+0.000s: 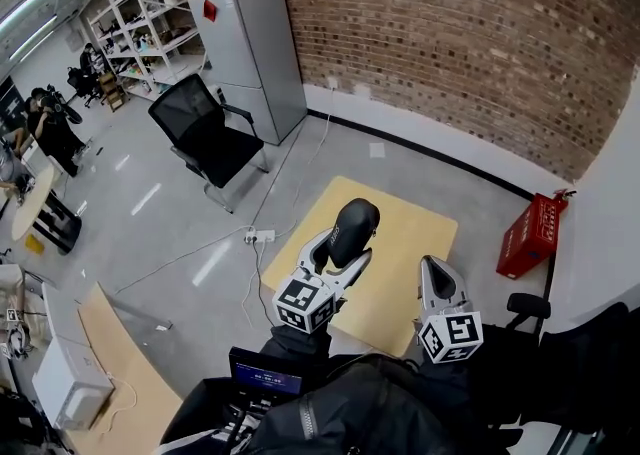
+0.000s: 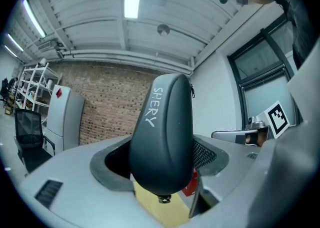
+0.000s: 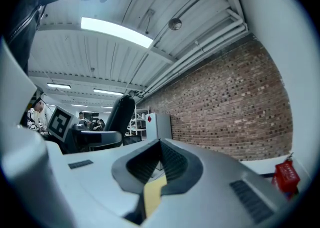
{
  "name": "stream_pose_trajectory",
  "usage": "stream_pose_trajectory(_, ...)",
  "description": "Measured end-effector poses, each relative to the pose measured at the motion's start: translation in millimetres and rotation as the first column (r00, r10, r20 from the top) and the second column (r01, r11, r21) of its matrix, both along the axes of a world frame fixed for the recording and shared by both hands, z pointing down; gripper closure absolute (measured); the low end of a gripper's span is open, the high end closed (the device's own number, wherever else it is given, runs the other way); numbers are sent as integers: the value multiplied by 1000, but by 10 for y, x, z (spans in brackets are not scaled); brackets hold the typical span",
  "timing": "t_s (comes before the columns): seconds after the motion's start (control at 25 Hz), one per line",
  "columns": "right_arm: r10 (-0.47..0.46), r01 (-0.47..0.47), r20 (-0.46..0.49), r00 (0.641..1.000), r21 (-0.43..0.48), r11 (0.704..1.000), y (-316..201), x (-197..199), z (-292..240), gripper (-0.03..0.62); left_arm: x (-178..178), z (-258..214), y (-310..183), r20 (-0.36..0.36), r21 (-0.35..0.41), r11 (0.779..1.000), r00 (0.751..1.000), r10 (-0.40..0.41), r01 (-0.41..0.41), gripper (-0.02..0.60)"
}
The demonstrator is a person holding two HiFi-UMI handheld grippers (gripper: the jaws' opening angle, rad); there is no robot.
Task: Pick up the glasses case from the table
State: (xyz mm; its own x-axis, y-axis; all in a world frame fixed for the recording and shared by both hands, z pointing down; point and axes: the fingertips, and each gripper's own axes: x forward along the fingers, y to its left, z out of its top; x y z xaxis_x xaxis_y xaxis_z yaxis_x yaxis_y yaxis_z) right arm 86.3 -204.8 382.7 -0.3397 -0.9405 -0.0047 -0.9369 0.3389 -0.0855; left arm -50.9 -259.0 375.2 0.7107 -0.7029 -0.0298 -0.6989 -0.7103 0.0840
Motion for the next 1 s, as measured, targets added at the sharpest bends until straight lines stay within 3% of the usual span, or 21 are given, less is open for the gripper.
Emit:
stream_pose_trajectory(0.48, 54, -55, 55, 997, 23, 998, -14, 182, -77, 589, 33, -26, 12, 1, 16, 1000, 1000, -12, 12, 247)
stream_pose_trajectory(1.0, 60, -62, 46, 997, 39, 997, -6, 196, -85, 589, 30, 17, 7, -6, -4, 1000, 1000, -14, 14, 247)
